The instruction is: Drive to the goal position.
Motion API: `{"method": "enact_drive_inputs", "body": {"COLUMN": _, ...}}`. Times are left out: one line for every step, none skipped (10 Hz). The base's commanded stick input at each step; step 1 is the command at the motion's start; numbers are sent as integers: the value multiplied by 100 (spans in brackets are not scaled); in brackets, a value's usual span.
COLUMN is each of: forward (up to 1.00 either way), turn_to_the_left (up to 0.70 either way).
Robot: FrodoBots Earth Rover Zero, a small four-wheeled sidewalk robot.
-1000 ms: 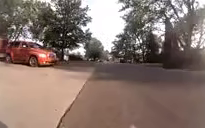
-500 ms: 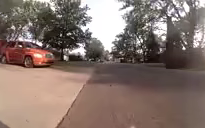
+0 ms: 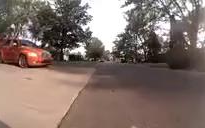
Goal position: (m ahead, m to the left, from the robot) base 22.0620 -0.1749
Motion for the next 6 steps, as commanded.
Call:
{"method": "enact_drive_inputs", "body": {"forward": 100, "turn_to_the_left": 0}}
{"method": "enact_drive_inputs", "body": {"forward": 100, "turn_to_the_left": 0}}
{"method": "enact_drive_inputs", "body": {"forward": 100, "turn_to_the_left": 0}}
{"method": "enact_drive_inputs", "body": {"forward": 100, "turn_to_the_left": 0}}
{"method": "enact_drive_inputs", "body": {"forward": 100, "turn_to_the_left": 0}}
{"method": "enact_drive_inputs", "body": {"forward": 100, "turn_to_the_left": 0}}
